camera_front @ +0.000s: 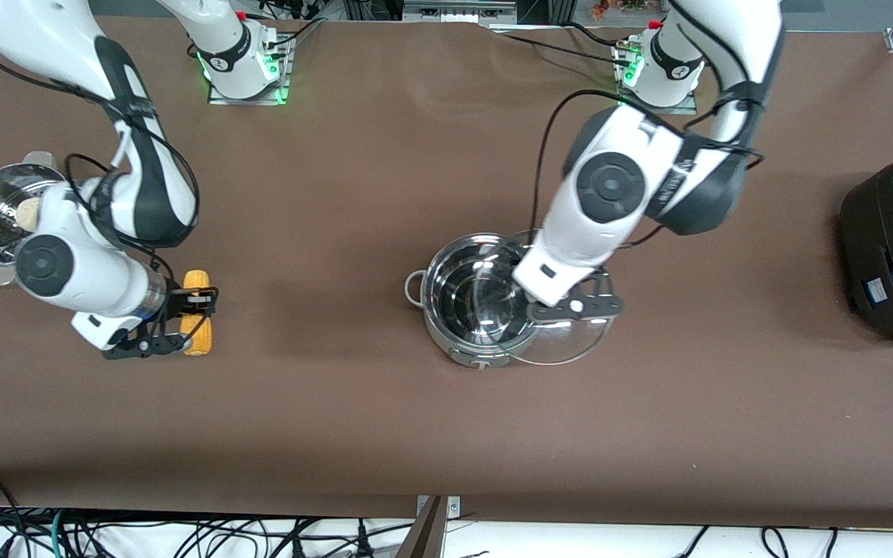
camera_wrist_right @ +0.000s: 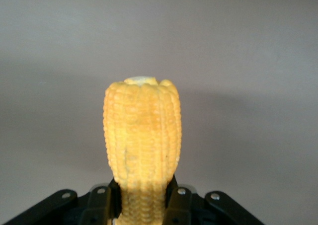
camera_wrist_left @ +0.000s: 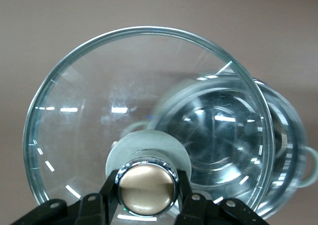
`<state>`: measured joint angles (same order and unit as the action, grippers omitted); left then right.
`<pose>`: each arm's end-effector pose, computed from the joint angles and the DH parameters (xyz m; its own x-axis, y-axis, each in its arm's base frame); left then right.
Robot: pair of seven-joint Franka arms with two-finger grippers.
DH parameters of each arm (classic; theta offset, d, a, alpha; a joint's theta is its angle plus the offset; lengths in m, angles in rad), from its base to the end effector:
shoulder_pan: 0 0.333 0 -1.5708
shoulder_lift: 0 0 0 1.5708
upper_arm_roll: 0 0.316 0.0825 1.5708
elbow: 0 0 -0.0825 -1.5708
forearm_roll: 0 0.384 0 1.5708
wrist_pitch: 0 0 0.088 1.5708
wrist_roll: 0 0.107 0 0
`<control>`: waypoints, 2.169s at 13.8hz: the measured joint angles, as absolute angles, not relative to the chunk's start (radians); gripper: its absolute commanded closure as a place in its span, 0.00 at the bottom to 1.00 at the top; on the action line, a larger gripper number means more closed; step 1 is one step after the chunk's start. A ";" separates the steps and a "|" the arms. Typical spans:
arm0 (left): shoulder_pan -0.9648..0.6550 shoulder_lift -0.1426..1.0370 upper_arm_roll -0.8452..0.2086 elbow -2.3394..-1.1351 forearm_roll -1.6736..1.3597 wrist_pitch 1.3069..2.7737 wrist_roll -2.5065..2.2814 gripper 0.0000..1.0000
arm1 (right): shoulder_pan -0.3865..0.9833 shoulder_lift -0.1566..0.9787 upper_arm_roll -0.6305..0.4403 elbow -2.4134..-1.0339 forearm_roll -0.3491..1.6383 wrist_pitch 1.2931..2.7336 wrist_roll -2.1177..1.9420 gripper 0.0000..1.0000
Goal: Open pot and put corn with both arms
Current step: 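Lift the glass lid off the pot with the left gripper, then carry the corn over the pot while the left gripper lowers the lid, then drop the corn into the pot while the left gripper releases the lid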
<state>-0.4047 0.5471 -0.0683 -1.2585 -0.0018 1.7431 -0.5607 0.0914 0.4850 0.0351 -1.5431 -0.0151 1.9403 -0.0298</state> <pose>0.6355 -0.3133 0.4392 0.9927 0.0966 -0.0718 0.0967 -0.9953 -0.0011 0.6746 0.0815 0.3644 0.9836 0.1580 -0.0872 0.1581 -0.9874 -0.0054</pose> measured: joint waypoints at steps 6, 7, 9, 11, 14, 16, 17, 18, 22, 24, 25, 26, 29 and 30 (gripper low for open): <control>-0.164 0.357 -0.066 -1.417 -0.002 1.661 -0.333 1.00 | 0.230 0.487 0.056 -1.373 0.081 1.813 0.168 0.86; -0.134 0.312 -0.066 -1.478 -0.001 1.663 -0.293 1.00 | 0.289 0.496 0.058 -1.355 0.082 1.815 0.275 0.86; -0.061 0.230 -0.065 -1.613 0.000 1.713 -0.199 1.00 | 0.421 0.536 0.060 -1.298 0.082 1.837 0.487 0.86; 0.048 0.184 -0.064 -1.756 0.000 1.831 -0.087 1.00 | 0.524 0.592 0.057 -1.227 0.082 1.873 0.634 0.86; 0.143 0.195 -0.063 -1.911 0.000 2.014 -0.009 1.00 | 0.591 0.652 0.053 -1.173 0.082 1.937 0.702 0.86; 0.152 0.248 -0.065 -1.968 -0.001 2.116 -0.008 1.00 | 0.619 0.681 0.052 -1.167 0.080 1.979 0.705 0.86; 0.152 0.285 -0.067 -1.975 -0.001 2.144 -0.009 1.00 | 0.639 0.696 0.052 -1.166 0.075 2.002 0.717 0.86; 0.152 0.321 -0.069 -1.975 -0.001 2.168 -0.011 1.00 | 0.662 0.711 0.052 -1.165 0.066 2.030 0.748 0.86; 0.152 0.420 -0.071 -1.970 -0.001 2.220 -0.015 0.53 | 0.737 0.780 0.050 -1.164 0.055 2.143 0.830 0.84; 0.152 0.434 -0.071 -1.969 -0.001 2.220 -0.017 0.00 | 0.740 0.805 0.050 -1.163 0.055 2.181 0.830 0.84; 0.152 0.435 -0.072 -1.967 -0.001 2.220 -0.017 0.00 | 0.740 0.817 0.048 -1.163 0.055 2.202 0.830 0.84; 0.152 0.433 -0.072 -1.961 -0.001 2.220 -0.017 0.00 | 0.740 0.828 0.047 -1.163 0.055 2.229 0.830 0.84; 0.152 0.397 -0.072 -1.939 -0.001 2.181 -0.018 0.00 | 0.740 0.852 0.046 -1.163 0.055 2.283 0.830 0.77; 0.152 0.367 -0.073 -1.928 -0.001 2.140 -0.019 0.00 | 0.740 0.853 0.043 -1.161 0.055 2.289 0.830 0.58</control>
